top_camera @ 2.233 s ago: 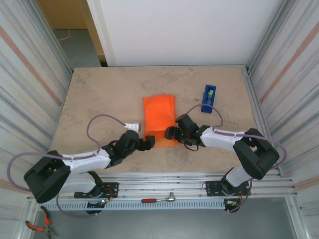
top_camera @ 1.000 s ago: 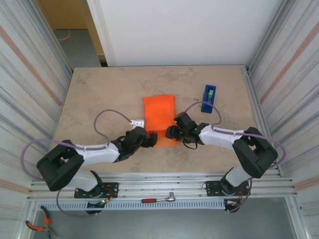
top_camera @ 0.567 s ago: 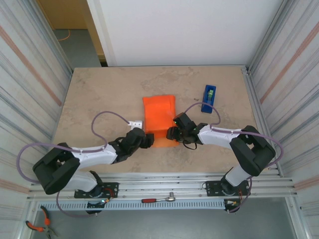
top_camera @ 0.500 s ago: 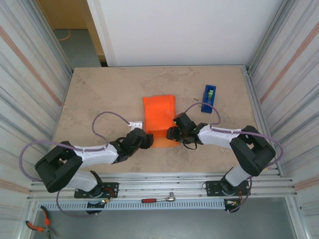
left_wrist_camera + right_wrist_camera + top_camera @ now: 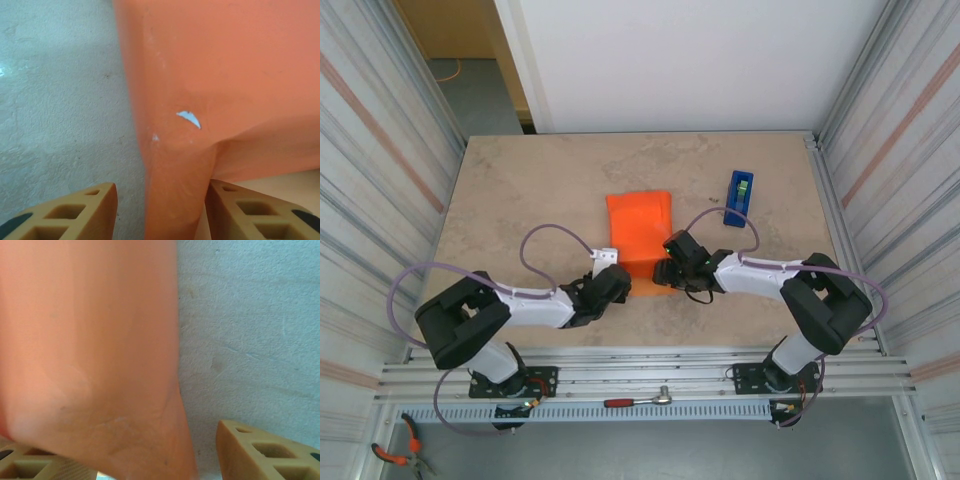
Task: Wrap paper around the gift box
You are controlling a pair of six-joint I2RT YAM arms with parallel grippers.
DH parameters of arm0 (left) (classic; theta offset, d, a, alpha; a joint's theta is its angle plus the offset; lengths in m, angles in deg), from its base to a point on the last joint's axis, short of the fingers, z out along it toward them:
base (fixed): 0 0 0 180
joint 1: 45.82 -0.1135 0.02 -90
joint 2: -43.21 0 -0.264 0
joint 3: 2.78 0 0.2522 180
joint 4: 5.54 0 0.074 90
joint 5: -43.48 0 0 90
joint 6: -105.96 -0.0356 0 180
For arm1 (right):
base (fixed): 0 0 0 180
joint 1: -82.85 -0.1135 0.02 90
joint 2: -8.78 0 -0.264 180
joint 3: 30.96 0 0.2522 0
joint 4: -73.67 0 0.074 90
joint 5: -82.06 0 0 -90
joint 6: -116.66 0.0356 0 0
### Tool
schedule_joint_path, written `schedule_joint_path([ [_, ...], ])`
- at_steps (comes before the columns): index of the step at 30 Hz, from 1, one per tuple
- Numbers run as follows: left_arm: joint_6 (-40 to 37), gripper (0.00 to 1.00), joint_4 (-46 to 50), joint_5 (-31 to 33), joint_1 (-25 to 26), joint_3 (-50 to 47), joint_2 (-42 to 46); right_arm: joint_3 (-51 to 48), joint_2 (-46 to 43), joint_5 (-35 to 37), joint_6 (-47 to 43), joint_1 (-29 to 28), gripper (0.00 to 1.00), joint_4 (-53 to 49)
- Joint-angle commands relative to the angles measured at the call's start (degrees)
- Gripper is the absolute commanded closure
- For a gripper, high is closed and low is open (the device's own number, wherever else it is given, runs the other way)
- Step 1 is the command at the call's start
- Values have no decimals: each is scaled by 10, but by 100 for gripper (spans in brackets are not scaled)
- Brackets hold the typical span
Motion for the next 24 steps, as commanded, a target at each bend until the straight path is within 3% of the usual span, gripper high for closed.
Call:
schedule_joint_path([
  [1, 16, 54, 25, 41, 5, 13, -5, 26, 4, 24, 3, -4, 42, -22],
  [7, 12, 61, 35, 43, 8, 24, -18, 37, 16, 31, 6, -6, 46, -28],
  [13, 9, 61, 37, 40, 14, 30, -28, 42, 34, 36, 11, -4, 50, -32],
  [16, 12, 55, 53, 30, 15, 31, -10, 43, 38, 34, 11, -3, 55, -29],
  [19, 39, 42, 96, 25, 15, 37, 17, 42, 36, 34, 11, -4, 57, -28],
  [24, 67, 44, 109, 15, 15, 37, 26, 40, 37, 31, 13, -5, 58, -25],
])
